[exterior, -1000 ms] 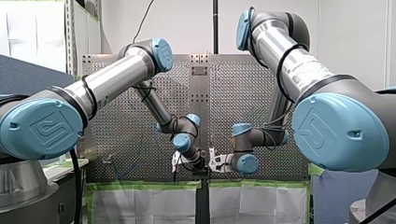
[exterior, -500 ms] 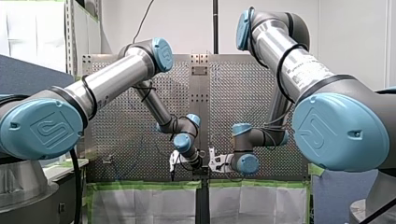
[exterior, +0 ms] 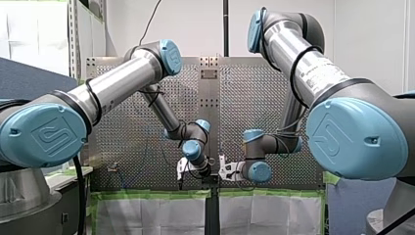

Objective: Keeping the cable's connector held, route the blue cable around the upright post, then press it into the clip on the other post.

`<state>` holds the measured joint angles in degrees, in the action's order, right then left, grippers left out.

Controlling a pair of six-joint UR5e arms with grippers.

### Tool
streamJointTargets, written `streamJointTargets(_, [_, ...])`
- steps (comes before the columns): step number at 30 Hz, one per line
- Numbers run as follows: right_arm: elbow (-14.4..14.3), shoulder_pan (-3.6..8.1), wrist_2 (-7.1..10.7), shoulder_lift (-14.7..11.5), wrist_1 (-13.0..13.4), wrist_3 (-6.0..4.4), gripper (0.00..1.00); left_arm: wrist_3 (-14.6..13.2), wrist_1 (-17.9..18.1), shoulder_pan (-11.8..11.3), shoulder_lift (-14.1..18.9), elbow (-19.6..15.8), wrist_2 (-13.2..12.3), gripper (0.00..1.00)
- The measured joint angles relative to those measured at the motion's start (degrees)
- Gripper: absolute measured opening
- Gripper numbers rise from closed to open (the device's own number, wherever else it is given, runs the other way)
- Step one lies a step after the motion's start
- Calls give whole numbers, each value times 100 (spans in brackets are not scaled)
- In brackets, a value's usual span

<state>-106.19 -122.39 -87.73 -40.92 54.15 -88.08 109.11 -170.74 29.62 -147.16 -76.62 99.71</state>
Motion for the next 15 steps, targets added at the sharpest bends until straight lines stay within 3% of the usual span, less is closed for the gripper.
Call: streamJointTargets(15, [-1, 0, -81, 0, -43, 0, 0, -31, -50, 264, 4, -2, 724, 0])
